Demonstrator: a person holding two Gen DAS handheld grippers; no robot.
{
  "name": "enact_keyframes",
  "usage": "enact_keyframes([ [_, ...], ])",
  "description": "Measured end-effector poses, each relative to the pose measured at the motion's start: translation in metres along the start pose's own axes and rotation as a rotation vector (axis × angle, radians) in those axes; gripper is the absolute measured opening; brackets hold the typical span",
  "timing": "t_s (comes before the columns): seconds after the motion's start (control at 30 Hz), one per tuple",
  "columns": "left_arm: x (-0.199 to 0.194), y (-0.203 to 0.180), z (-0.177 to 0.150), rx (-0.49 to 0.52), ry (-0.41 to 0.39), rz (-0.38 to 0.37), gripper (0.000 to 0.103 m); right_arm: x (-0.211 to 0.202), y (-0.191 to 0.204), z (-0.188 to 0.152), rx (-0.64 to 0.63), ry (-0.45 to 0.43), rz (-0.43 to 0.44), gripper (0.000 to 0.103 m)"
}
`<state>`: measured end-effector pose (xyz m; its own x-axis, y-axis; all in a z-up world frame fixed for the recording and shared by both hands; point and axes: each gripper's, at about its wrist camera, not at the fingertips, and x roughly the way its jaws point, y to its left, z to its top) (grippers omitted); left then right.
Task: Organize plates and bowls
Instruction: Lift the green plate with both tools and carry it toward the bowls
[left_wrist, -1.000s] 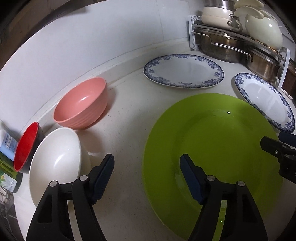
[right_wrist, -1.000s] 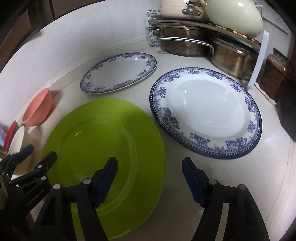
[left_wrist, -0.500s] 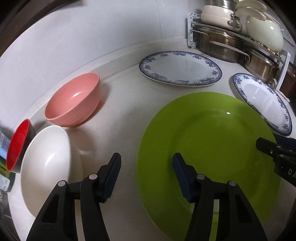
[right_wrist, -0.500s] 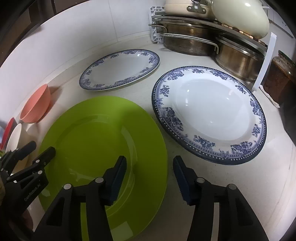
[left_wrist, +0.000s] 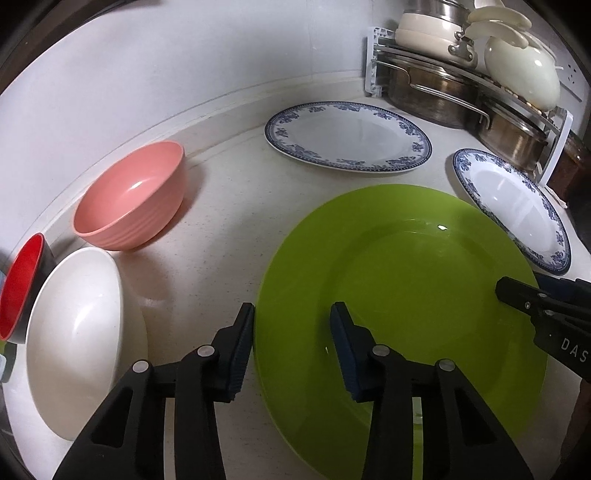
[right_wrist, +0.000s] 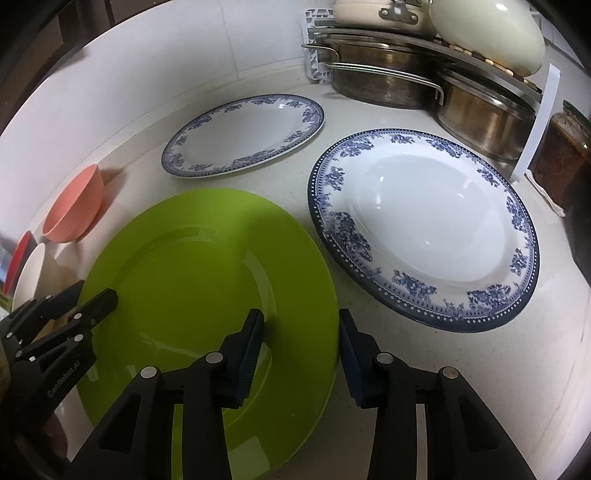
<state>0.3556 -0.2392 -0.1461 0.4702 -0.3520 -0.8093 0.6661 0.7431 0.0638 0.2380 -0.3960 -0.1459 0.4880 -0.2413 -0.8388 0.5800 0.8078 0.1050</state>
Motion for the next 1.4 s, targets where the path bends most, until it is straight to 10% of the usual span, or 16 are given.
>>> enact_keyframes([
  [1.4, -0.168, 0.059, -0.106, -0.314, -0.114, 0.208, 0.038, -0.109, 0.087, -0.041, -0.268, -0.097, 0.159, 0.041],
])
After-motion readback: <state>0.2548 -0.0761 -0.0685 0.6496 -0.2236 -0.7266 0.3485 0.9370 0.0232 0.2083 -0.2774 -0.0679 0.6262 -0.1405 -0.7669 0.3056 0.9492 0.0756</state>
